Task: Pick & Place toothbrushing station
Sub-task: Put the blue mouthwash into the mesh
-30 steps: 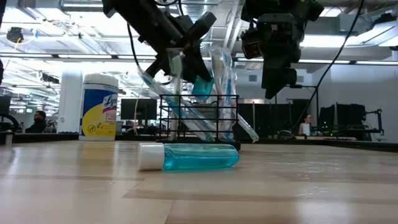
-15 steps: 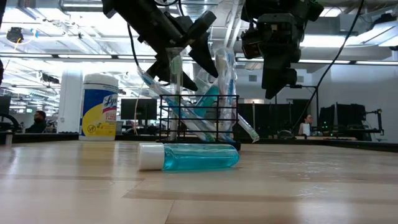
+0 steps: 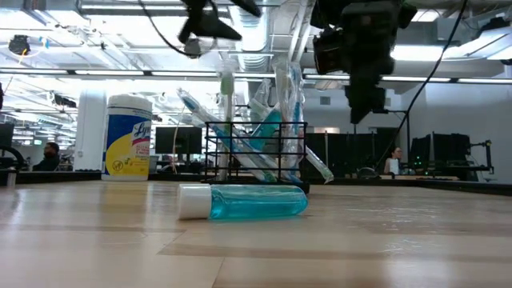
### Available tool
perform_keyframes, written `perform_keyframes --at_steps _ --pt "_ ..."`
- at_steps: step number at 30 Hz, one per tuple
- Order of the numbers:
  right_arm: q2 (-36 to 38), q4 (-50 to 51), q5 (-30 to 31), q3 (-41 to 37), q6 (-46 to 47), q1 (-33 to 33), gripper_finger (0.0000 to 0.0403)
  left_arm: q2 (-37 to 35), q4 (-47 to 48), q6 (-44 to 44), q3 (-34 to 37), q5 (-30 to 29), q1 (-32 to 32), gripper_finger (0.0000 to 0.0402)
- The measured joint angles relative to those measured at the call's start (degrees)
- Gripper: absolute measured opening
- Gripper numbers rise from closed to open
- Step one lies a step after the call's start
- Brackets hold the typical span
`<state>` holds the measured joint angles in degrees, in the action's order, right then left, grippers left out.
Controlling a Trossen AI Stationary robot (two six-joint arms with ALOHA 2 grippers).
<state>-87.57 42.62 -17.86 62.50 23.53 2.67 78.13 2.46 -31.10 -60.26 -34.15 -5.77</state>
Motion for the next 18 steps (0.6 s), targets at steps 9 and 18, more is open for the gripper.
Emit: perform_keyframes --at_steps 9,18 --pt "-5.6 -11.7 -8.8 1.2 5.5 -6.6 0.0171 -13.2 13.5 6.9 0.0 -3.5 -0.8 0.0255" --pt "-12.3 -29.6 -14.7 6.6 17.1 -8.7 0.0177 -18.4 21.6 8.2 0.1 -1.3 -2.9 0.0253"
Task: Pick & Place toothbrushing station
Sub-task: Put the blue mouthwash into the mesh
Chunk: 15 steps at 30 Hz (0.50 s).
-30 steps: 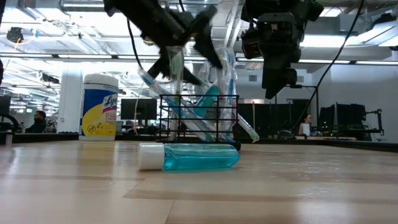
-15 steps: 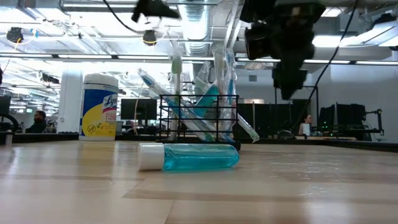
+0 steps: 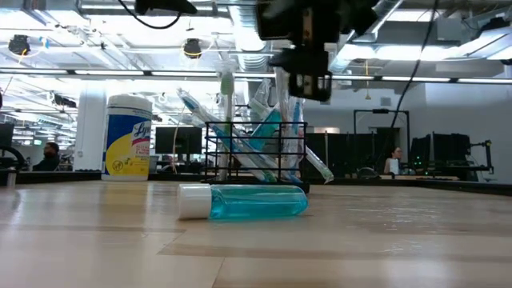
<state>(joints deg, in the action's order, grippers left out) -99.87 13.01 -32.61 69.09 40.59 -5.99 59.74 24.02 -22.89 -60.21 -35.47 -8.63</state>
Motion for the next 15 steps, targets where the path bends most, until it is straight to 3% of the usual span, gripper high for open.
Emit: perform_keyframes --at_steps 5,9,15 --pt "-7.2 -1.8 -3.5 5.5 1.5 -1.1 0.0184 -1.6 9.0 -2.8 0.1 0.8 -1.2 0.0255" --pt "-11.7 2.1 -2.8 11.6 -4.5 -1.5 0.0184 -2.0 16.4 -7.1 0.1 1.4 -1.9 0.0255" --pt "-17.7 8.9 -1.8 16.8 -13.1 -2.9 0.0182 -1.2 16.6 -7.6 0.0 1.4 -3.5 0.0253"
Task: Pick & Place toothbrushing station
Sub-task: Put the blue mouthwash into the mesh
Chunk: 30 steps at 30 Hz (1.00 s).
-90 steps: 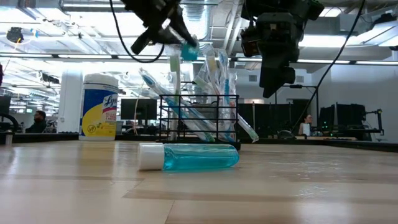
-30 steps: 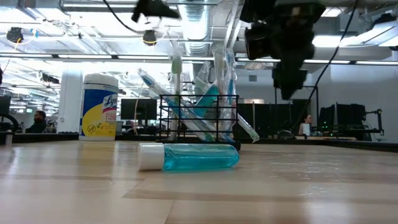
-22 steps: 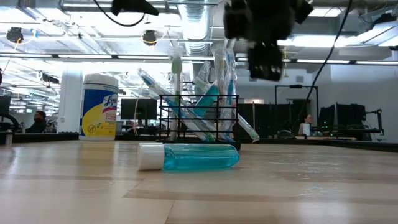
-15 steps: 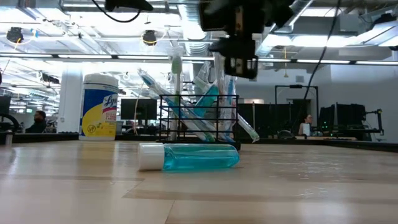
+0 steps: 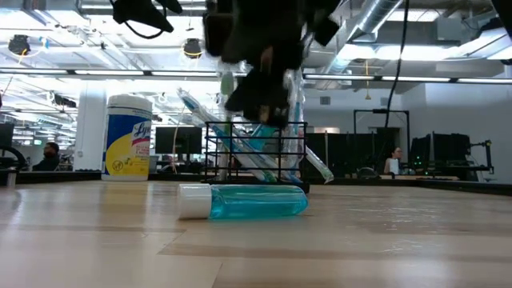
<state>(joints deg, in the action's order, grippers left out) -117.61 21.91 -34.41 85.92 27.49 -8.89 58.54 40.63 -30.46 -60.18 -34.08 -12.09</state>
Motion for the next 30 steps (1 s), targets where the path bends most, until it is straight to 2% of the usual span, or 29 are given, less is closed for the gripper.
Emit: perform_keyframes --at_steps 4,10,15,23,30 --pt "-3.1 6.1 0.5 1.6 -6.1 -0.3 0.0186 0.3 -1.2 -1.8 2.1 0.1 -0.4 0.0253" --pt "-3.5 9.2 4.9 2.2 -12.4 -1.0 0.0193 0.1 -2.8 -7.3 7.6 1.5 -1.2 0.0253" --pt "-3.6 10.0 7.0 2.1 -15.3 -0.7 0.0193 0.0 -5.0 -7.6 9.3 1.2 -1.4 0.0253" --pt "-3.9 9.3 7.7 0.6 -16.1 0.0 0.0194 0.0 -5.1 -7.6 10.8 1.1 -1.4 0.0253" --pt "-6.5 5.9 4.4 0.5 -13.9 -2.7 0.0192 0.0 -5.2 -8.0 11.0 1.1 -1.5 0.0253"
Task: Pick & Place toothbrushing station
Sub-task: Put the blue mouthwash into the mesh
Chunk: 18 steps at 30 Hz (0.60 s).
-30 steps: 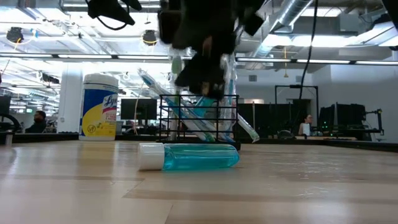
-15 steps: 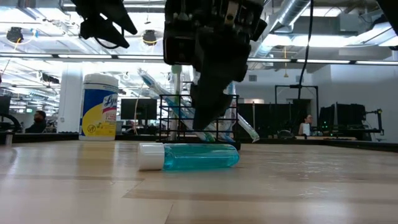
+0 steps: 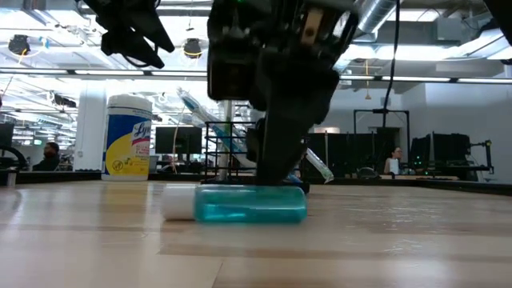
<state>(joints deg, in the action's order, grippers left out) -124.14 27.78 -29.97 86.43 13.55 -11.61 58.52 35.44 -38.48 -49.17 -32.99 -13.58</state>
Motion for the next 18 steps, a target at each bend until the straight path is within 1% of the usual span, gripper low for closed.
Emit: perform_keyframes --at_steps 7,11,13,15,16,17,18 --pt "0.0 -1.7 0.3 0.0 1.5 -1.1 0.0194 0.0 -0.1 0.0 0.0 0.9 -0.1 0.0253" --pt "-2.5 -3.7 -0.2 0.1 3.7 -1.1 0.0188 0.0 -0.4 -0.3 0.5 1.6 -0.1 0.0253" --pt "-3.3 -4.0 -1.0 0.3 5.2 -0.9 0.0187 0.0 -0.8 -2.2 1.1 6.2 0.0 0.0253" --pt "-3.4 -4.1 -1.1 0.3 5.6 -0.3 0.0186 0.4 -0.5 -4.1 2.0 13.9 -0.3 0.0251" --pt "-3.4 -4.4 -1.1 0.3 5.8 -0.1 0.0186 1.0 -0.8 -5.3 2.4 16.5 -1.1 0.0250" --pt "-3.3 -4.6 -1.3 0.2 6.0 0.1 0.0186 1.4 -0.8 -6.3 2.7 18.1 -2.2 0.0249" --pt "-2.8 -4.6 -1.0 0.1 6.0 0.5 0.0187 1.4 -0.5 -7.1 2.8 18.4 -3.5 0.0248"
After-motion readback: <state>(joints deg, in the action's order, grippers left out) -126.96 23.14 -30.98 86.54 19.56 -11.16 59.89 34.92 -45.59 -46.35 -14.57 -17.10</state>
